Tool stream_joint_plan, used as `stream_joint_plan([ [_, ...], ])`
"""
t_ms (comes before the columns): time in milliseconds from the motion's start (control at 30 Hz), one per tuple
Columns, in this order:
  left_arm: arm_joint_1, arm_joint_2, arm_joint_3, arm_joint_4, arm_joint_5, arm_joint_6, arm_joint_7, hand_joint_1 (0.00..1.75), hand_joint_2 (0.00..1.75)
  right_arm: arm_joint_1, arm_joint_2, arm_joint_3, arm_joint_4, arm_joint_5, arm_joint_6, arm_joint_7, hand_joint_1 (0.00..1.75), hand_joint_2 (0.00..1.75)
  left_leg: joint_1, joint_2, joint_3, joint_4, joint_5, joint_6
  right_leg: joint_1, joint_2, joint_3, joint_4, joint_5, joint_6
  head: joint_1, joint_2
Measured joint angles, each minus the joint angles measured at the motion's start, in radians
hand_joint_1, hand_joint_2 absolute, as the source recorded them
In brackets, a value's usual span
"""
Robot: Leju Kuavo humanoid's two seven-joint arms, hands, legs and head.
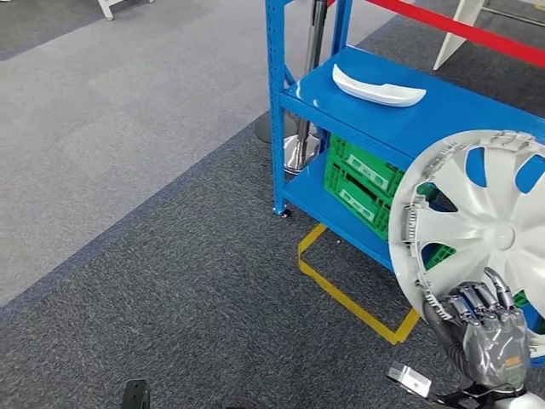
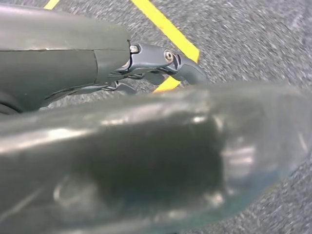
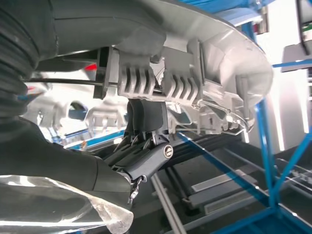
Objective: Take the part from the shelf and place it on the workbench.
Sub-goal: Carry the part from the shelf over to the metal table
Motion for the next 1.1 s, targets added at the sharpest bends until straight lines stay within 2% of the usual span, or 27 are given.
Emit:
stream_joint_plan([
  [67,-0.003,0.000,0.000,0.000,0.000,0.000,0.000,0.00,0.00,0.000,0.000,0.000,0.000,0.000,0.000,0.000,1.75,1.75,-0.009,0.042,0.066,-0.132,0.044,0.009,0.003,-0.018,0.003,0.001,-0.004,0.005,0.000,0.000],
  [100,-0.004,0.000,0.000,0.000,0.000,0.000,0.000,0.00,0.00,0.000,0.000,0.000,0.000,0.000,0.000,0.000,1.75,1.75,-0.015,0.058,0.084,-0.171,0.052,0.014,0.005,-0.027,0.003,0.001,-0.005,0.009,0.001,0.000],
  [133,-0.005,0.000,0.000,0.000,0.000,0.000,0.000,0.00,0.00,0.000,0.000,0.000,0.000,0.000,0.000,0.000,1.75,1.75,-0.020,0.065,0.086,-0.183,0.049,0.018,0.006,-0.036,0.003,0.000,-0.005,0.014,0.001,0.000],
  [200,-0.002,0.001,0.000,0.000,0.000,0.000,0.000,0.00,0.00,-0.001,0.000,0.000,-0.001,0.000,0.000,0.000,1.75,1.75,-0.021,0.045,0.085,-0.193,0.055,0.029,0.004,-0.051,0.005,-0.004,-0.008,0.026,0.002,0.000],
  [233,-0.001,0.001,0.000,0.000,0.000,0.000,0.000,0.00,0.00,-0.002,0.000,0.000,-0.001,0.000,0.000,0.000,1.75,1.75,-0.020,0.034,0.088,-0.199,0.059,0.036,0.002,-0.040,0.003,0.002,-0.017,0.031,0.003,0.000],
  [267,-0.001,0.001,0.000,0.000,0.000,0.000,0.000,0.00,0.00,-0.002,0.000,0.000,-0.002,0.000,0.000,0.000,1.75,1.75,-0.017,0.024,0.091,-0.205,0.063,0.042,0.001,-0.018,-0.008,0.026,-0.035,0.034,0.005,0.000],
  [333,-0.004,0.001,0.000,0.000,0.000,0.000,0.000,0.00,0.00,-0.002,-0.001,0.000,-0.002,0.000,0.000,0.000,1.75,1.75,-0.016,0.004,0.093,-0.209,0.067,0.051,0.000,0.040,-0.062,0.140,-0.095,0.036,0.011,0.000],
  [367,-0.004,0.000,0.000,0.000,0.000,0.000,0.000,0.00,0.00,-0.001,-0.002,0.000,-0.002,0.000,0.000,0.000,1.75,1.75,-0.017,-0.007,0.092,-0.209,0.068,0.053,0.001,0.055,-0.097,0.210,-0.122,0.036,0.013,0.000],
  [400,-0.004,0.000,0.000,0.000,0.000,0.000,0.000,0.00,0.00,0.000,-0.002,0.000,-0.002,0.000,0.000,0.000,1.75,1.75,-0.018,-0.019,0.092,-0.209,0.068,0.054,0.002,0.061,-0.127,0.263,-0.136,0.036,0.014,0.000],
  [433,-0.003,0.000,0.000,0.000,0.000,0.000,0.000,0.00,0.00,0.000,-0.002,0.000,-0.002,0.000,0.000,-0.001,1.75,1.75,-0.018,-0.031,0.092,-0.208,0.068,0.054,0.003,0.063,-0.140,0.280,-0.129,0.036,0.014,0.000],
  [467,-0.003,0.000,0.000,0.000,0.000,0.000,0.000,0.00,0.00,0.001,-0.002,0.000,-0.002,0.000,0.000,-0.001,1.75,1.75,-0.018,-0.044,0.093,-0.207,0.068,0.054,0.003,0.065,-0.134,0.257,-0.103,0.035,0.014,0.000],
  [500,-0.002,-0.001,0.000,0.000,0.000,0.000,0.000,0.00,0.00,0.001,-0.002,0.000,-0.002,0.000,0.000,-0.001,1.75,1.75,-0.018,-0.057,0.094,-0.205,0.067,0.054,0.003,0.071,-0.110,0.198,-0.062,0.034,0.014,0.000],
  [533,-0.003,-0.001,0.000,0.000,0.000,0.000,0.000,0.00,0.00,0.000,-0.002,0.000,-0.002,0.000,0.000,-0.001,1.75,1.75,-0.018,-0.069,0.094,-0.202,0.066,0.052,0.001,0.087,-0.078,0.128,-0.027,0.032,0.014,0.000],
  [567,-0.004,-0.002,0.000,0.000,0.000,0.000,0.000,0.00,0.00,0.000,-0.003,0.000,-0.002,0.000,0.000,-0.001,1.75,1.75,-0.019,-0.080,0.091,-0.196,0.065,0.049,-0.002,0.106,-0.047,0.063,-0.003,0.029,0.014,0.000],
  [600,-0.004,-0.002,0.000,0.000,0.000,0.000,0.000,0.00,0.00,0.000,-0.003,0.000,-0.003,0.000,0.000,-0.001,1.75,1.75,-0.019,-0.091,0.087,-0.192,0.064,0.045,-0.003,0.121,-0.026,0.022,0.008,0.027,0.014,0.000],
  [633,-0.004,-0.002,0.000,0.000,0.000,0.000,0.000,0.00,0.00,0.001,-0.003,0.001,-0.003,0.000,-0.001,-0.001,1.75,1.75,-0.018,-0.101,0.081,-0.189,0.066,0.040,-0.003,0.129,-0.017,0.006,0.006,0.025,0.013,0.000],
  [700,-0.001,-0.002,0.000,0.000,0.000,0.000,0.000,0.00,0.00,0.001,-0.003,0.001,-0.004,0.001,-0.001,-0.002,1.75,1.75,-0.016,-0.117,0.072,-0.187,0.069,0.028,-0.003,0.116,-0.014,0.002,0.008,0.018,0.012,0.000],
  [733,0.000,-0.002,0.000,0.000,0.000,0.000,0.000,0.00,0.00,0.000,-0.003,0.001,-0.005,0.001,-0.001,-0.001,1.75,1.75,-0.016,-0.108,0.069,-0.181,0.064,0.023,-0.004,0.106,-0.011,-0.002,0.010,0.014,0.012,0.000],
  [767,0.001,-0.002,0.000,0.000,0.000,0.000,0.000,0.00,0.00,0.000,-0.003,0.000,-0.005,0.000,-0.001,0.000,1.75,1.75,-0.017,-0.088,0.059,-0.160,0.049,0.017,-0.005,0.094,-0.008,-0.005,0.011,0.009,0.009,0.000],
  [833,-0.001,-0.003,0.000,0.000,0.000,0.000,0.000,0.00,0.00,0.001,-0.003,0.000,-0.005,-0.001,-0.001,0.001,1.75,1.75,-0.014,-0.036,0.014,-0.056,-0.008,0.004,-0.004,0.069,-0.003,-0.009,0.011,0.001,0.004,0.000],
  [900,-0.002,-0.003,0.000,0.000,-0.006,0.001,0.000,0.00,0.00,0.003,-0.003,-0.001,-0.005,0.004,-0.001,0.002,1.75,1.75,-0.004,-0.016,-0.043,0.069,-0.058,-0.006,-0.003,0.046,-0.001,-0.009,0.008,-0.002,0.003,0.000],
  [933,-0.002,-0.003,-0.003,0.001,-0.015,0.002,0.000,0.00,0.00,0.006,-0.003,-0.001,-0.007,0.013,-0.001,0.004,1.75,1.75,0.000,-0.015,-0.056,0.096,-0.061,-0.010,-0.002,0.036,0.000,-0.009,0.007,-0.002,0.002,0.000],
  [967,-0.002,-0.002,-0.007,0.001,-0.028,0.002,0.002,0.00,0.00,0.014,-0.002,-0.001,-0.011,0.028,-0.001,0.008,1.75,1.75,0.004,-0.013,-0.050,0.086,-0.045,-0.012,-0.002,0.026,0.003,-0.009,0.005,-0.001,0.002,0.000],
  [1000,-0.003,0.000,-0.014,0.001,-0.042,0.003,0.005,0.00,0.00,0.029,0.000,-0.002,-0.022,0.047,-0.001,0.013,1.75,1.75,0.006,-0.009,-0.027,0.041,-0.015,-0.013,-0.003,0.015,0.006,-0.009,0.002,0.001,0.002,0.000],
  [1033,-0.005,0.002,-0.023,0.001,-0.053,0.004,0.008,0.00,0.00,0.050,0.004,-0.003,-0.038,0.068,-0.001,0.018,1.75,1.75,0.007,0.005,0.008,-0.028,0.020,-0.013,-0.002,0.004,0.011,-0.009,-0.002,0.003,0.002,0.000],
  [1100,-0.011,0.004,-0.036,0.001,-0.062,0.004,0.015,0.00,0.00,0.088,0.016,-0.004,-0.071,0.098,-0.001,0.021,1.75,1.75,0.000,0.040,0.064,-0.143,0.057,-0.006,0.002,-0.015,0.016,-0.006,-0.010,0.012,0.002,0.000],
])
